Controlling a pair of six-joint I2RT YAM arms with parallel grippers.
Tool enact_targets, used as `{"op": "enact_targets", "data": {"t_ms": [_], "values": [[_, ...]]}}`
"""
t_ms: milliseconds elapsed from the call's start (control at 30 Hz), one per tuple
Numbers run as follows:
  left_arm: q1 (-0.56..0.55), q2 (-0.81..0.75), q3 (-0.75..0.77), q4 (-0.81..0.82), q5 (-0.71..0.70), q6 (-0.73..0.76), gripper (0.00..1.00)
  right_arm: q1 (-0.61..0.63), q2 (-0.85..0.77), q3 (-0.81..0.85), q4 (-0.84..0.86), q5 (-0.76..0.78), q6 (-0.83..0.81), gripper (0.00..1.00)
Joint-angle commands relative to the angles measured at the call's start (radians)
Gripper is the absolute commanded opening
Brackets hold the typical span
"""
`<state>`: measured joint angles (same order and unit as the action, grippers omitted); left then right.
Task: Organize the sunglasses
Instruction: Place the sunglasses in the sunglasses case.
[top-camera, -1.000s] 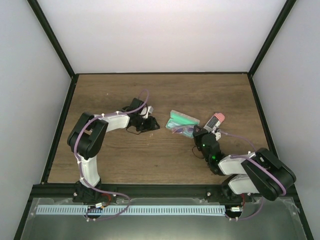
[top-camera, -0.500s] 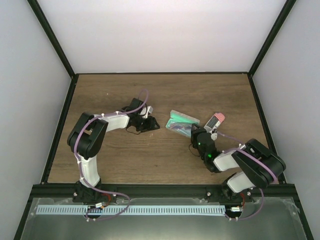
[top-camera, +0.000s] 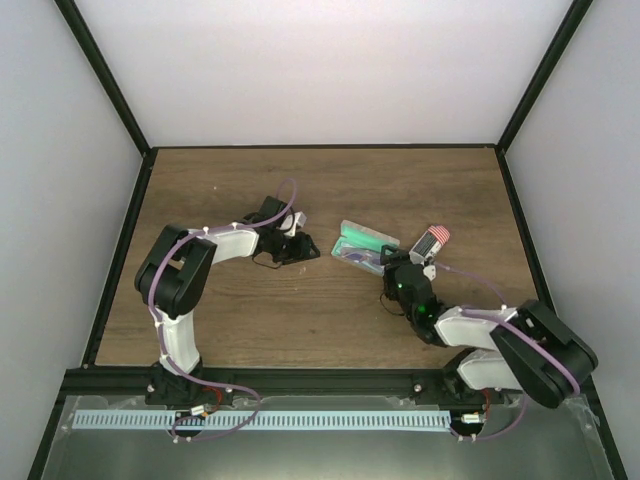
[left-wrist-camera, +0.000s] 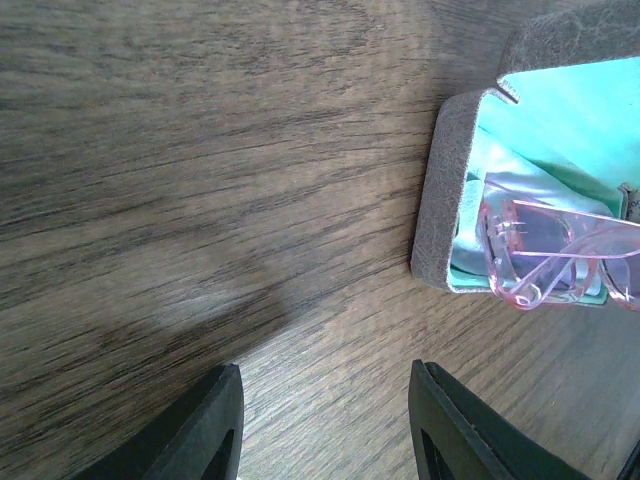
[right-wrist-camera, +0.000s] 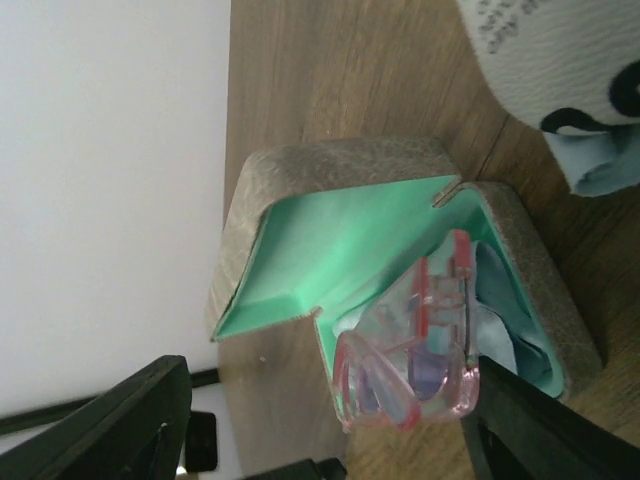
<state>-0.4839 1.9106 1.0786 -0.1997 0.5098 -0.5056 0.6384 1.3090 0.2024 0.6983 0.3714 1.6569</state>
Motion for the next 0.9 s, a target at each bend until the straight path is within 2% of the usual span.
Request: {"op": "enact_targets", "data": {"t_ms": [0, 133, 300, 533, 667, 733, 800, 833, 867], "values": [[0.001, 0.03, -0.012, -0.014, -0.005, -0.005, 0.48, 0.004, -0.096, 0.07, -0.23, -0.054, -0.089, 0.79], [0.002, 0.028, 0.003, -0.015, 0.003, -0.007, 0.48, -0.003, -0.165, 0.137, -0.424, -0.113, -0.162, 0.86], [0.001, 0.028, 0.013, -0.009, 0.025, -0.017, 0.48, -0.026, -0.173, 0.251, -0.709, -0.182, -0.223, 0.88], [0.001, 0.03, 0.025, -0.006, 0.042, -0.023, 0.48, -0.053, -0.17, 0.325, -0.887, -0.238, -0.285, 0.92], [0.001, 0.033, 0.032, -0.003, 0.049, -0.023, 0.47, -0.066, -0.13, 0.433, -1.029, -0.237, -0.341, 0.91], [0.002, 0.031, 0.044, -0.009, 0.049, -0.016, 0.47, -0.067, -0.134, 0.457, -1.046, -0.214, -0.364, 0.82], [0.001, 0.03, 0.065, -0.02, 0.044, -0.007, 0.48, -0.082, -0.14, 0.458, -1.036, -0.208, -0.38, 0.69], [0.001, 0.033, 0.075, -0.025, 0.039, -0.004, 0.48, -0.098, -0.137, 0.454, -1.032, -0.216, -0.383, 0.61], [0.001, 0.036, 0.084, -0.031, 0.033, -0.001, 0.48, -0.113, -0.132, 0.451, -1.032, -0.223, -0.385, 0.48]]}}
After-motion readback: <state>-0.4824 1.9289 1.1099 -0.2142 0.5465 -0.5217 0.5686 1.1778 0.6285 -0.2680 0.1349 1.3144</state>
